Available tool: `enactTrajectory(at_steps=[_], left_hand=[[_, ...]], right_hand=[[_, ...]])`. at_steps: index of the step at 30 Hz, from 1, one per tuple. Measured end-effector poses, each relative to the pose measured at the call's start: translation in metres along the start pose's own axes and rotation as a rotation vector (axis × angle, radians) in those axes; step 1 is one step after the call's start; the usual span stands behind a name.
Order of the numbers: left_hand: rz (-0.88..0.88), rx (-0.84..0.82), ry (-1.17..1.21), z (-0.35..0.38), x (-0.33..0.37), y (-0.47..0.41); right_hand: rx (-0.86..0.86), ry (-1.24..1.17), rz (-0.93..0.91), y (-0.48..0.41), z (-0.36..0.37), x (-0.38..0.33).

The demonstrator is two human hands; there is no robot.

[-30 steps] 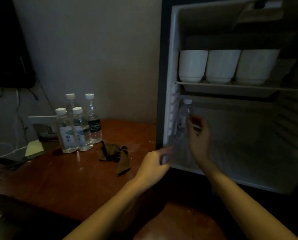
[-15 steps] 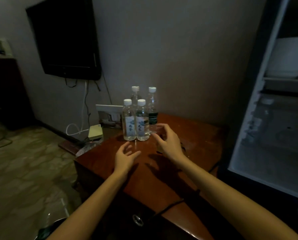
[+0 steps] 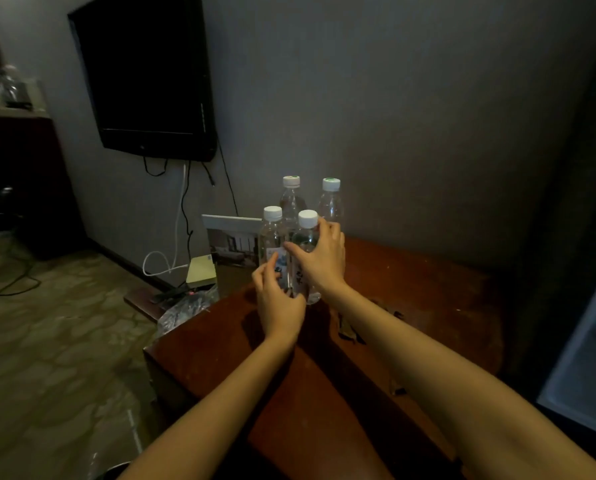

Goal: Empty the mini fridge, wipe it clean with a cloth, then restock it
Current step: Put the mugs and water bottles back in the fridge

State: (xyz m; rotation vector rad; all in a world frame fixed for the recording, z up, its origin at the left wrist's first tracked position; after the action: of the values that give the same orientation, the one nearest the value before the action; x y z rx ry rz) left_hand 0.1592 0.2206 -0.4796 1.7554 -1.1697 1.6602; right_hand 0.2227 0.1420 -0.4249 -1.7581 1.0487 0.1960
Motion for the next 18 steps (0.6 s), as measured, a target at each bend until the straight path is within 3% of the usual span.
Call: enactTrajectory(at_steps=[5, 10, 15, 18], left_hand=[[-0.017, -0.1, -0.049, 0.008, -0.011, 0.008], [-0.031, -0.185, 0.016, 0.008, -0.001, 0.029], [0.269, -0.107, 0.017, -0.006, 0.028, 0.093], [0.387, -0.147, 0.161, 0.001, 0.054, 0.138]], right_hand=[[-0.083, -0.139, -0.077, 0.026, -0.008, -0.001], [-0.093, -0.086, -0.102, 0.045, -0.047, -0.003], [-0.041, -0.03, -0.256, 0.069, -0.129, -0.044], [0.037, -0.044, -0.292, 0.091, -0.186, -0.067]])
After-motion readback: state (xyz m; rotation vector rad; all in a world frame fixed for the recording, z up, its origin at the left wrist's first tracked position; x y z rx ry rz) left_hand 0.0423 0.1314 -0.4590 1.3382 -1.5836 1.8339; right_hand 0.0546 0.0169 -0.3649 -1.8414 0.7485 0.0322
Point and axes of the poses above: each hand's wrist, its own y-axis away from the middle knuckle, its own z-axis out of the palm, x = y × z, the point moved 2 cm from there along -y, towards the middle knuckle, and after that the axes turned 9 degrees about -z, right-handed, at the moved point
